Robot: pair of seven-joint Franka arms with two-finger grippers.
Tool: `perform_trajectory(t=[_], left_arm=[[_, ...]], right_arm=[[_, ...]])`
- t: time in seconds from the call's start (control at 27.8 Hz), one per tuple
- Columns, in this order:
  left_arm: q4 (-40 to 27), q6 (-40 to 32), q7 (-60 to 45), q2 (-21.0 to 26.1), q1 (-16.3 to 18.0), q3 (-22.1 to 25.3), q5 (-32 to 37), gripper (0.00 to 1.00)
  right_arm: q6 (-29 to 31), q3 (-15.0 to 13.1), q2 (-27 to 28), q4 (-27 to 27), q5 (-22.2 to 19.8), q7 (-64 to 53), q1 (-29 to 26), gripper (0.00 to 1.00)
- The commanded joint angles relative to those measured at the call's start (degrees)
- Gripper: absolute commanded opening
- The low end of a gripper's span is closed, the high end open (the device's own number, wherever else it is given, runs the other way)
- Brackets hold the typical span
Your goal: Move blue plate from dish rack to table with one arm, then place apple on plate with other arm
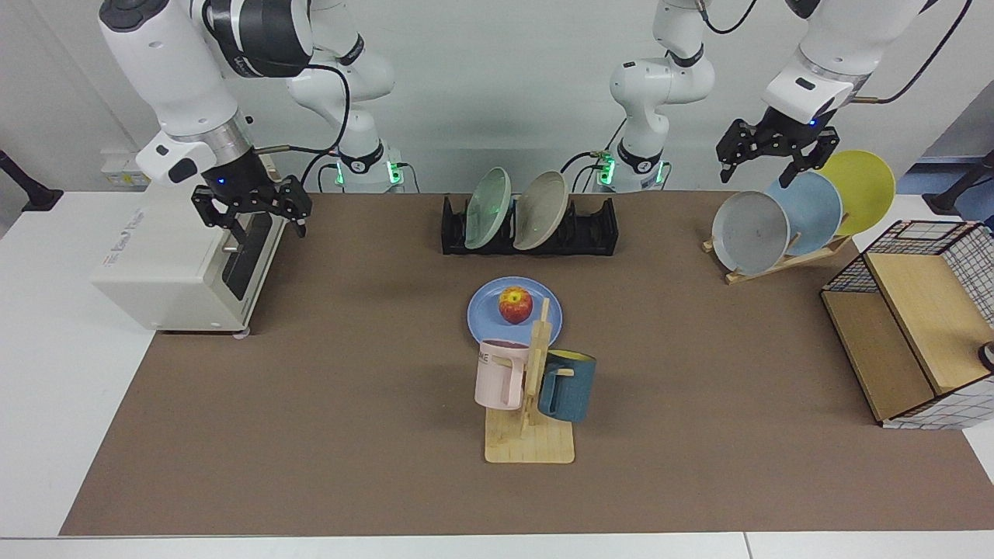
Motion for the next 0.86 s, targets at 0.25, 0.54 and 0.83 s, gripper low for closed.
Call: perform_trajectory(t=[0.25,0.54,0.83], left_arm=[[-0.1,-0.2,0.4,-0.6,0.2,-0.1,0.7,1.0],[-0.1,-0.5,0.5,-1.0,0.4,-0.1,0.9,1.0],[-0.1,-2.9,0.4,-2.0,8.1,0.7,2.2,1.0]], right_arm=[[-0.4,0.4,-1.0,-0.8,-1.4,3.4,-0.4,1.0],[-0.5,7.0,-1.1,-0.8,-1.3,3.3,-8.9,1.0],[-0.4,13.2,-1.2,-0.9,-1.3,3.6,-14.9,1.0]])
